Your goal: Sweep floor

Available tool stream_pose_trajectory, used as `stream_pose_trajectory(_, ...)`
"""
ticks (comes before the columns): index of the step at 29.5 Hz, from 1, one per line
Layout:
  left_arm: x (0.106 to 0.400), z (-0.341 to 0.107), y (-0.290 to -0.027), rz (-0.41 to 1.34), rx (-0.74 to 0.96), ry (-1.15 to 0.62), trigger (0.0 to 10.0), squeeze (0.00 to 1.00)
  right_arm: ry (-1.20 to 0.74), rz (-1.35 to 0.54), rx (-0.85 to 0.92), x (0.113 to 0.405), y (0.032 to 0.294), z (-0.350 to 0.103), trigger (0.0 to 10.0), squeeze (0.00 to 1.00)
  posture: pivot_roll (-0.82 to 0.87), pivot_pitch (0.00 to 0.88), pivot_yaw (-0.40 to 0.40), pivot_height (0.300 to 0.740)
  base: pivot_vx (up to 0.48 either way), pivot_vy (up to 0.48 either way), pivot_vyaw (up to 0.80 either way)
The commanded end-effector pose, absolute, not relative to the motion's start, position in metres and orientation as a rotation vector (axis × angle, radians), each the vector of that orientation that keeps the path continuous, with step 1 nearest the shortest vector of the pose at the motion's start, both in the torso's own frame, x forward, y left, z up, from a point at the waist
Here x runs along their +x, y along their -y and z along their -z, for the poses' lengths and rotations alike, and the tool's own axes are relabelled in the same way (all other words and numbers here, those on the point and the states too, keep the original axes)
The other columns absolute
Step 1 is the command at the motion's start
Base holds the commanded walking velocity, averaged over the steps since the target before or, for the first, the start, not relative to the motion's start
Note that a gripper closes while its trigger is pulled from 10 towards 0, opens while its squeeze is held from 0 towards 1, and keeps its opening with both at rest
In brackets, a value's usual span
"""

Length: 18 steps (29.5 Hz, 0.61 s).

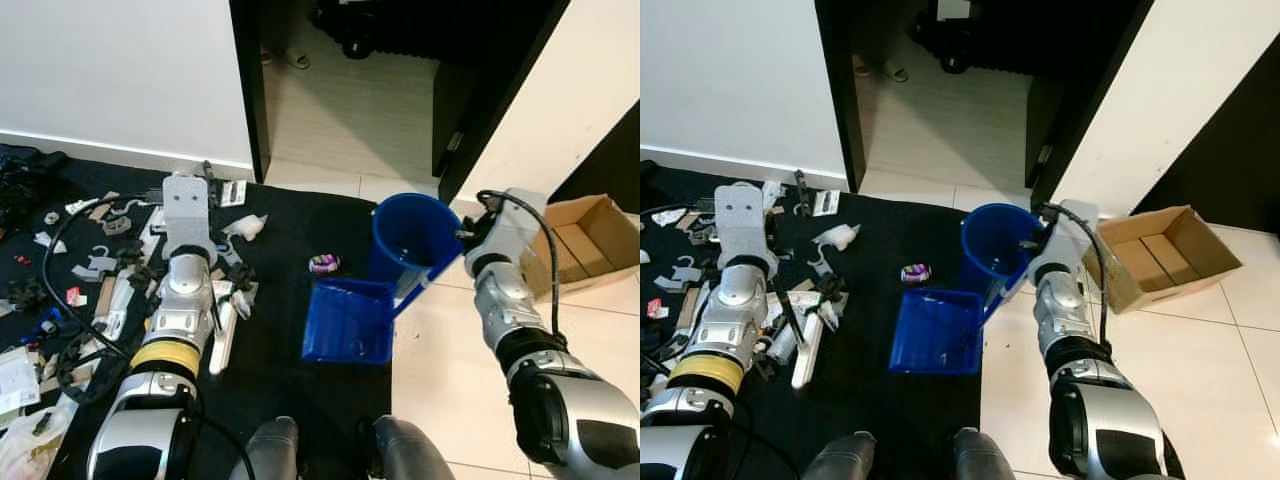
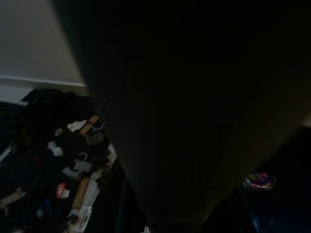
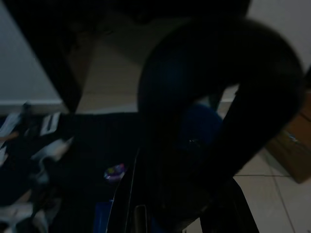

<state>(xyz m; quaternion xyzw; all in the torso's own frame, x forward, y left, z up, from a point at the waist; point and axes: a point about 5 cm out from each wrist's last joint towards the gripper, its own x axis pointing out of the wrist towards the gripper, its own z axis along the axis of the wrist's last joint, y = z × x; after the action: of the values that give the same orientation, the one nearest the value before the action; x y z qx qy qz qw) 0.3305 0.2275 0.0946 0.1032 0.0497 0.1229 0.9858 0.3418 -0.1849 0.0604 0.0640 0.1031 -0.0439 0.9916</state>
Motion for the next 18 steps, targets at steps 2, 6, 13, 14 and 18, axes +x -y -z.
stream_pose_trajectory(2,0.3295,-0.0975,-0.2262,-0.250,0.214,-0.083,10.0,0.00,-0.232,0.072,0.089,0.3375,0.1860,-0.0542,10.0,0.00,0.13,0.035,-0.078,0.740,0.000,0.000,0.40)
stream_pose_trajectory(6,0.3299,-0.0999,-0.2276,-0.251,0.216,-0.084,10.0,0.00,-0.241,0.072,0.080,0.3361,0.1846,-0.0519,10.0,0.00,0.14,0.037,-0.078,0.740,0.000,0.000,0.80)
stream_pose_trajectory(13,0.3271,-0.0965,-0.2282,-0.256,0.230,-0.107,10.0,0.00,-0.243,0.068,0.085,0.3370,0.1837,-0.0525,10.0,0.00,0.14,0.039,-0.078,0.740,0.000,0.000,0.80)
stream_pose_trajectory(14,0.3267,-0.0956,-0.2281,-0.261,0.228,-0.114,10.0,0.00,-0.240,0.065,0.085,0.3377,0.1828,-0.0535,10.0,0.00,0.14,0.039,-0.078,0.740,0.000,0.000,0.80)
stream_pose_trajectory(18,0.3273,-0.0952,-0.2284,-0.267,0.234,-0.125,10.0,0.00,-0.237,0.065,0.088,0.3371,0.1818,-0.0528,10.0,0.00,0.14,0.033,-0.075,0.740,0.000,0.000,0.80)
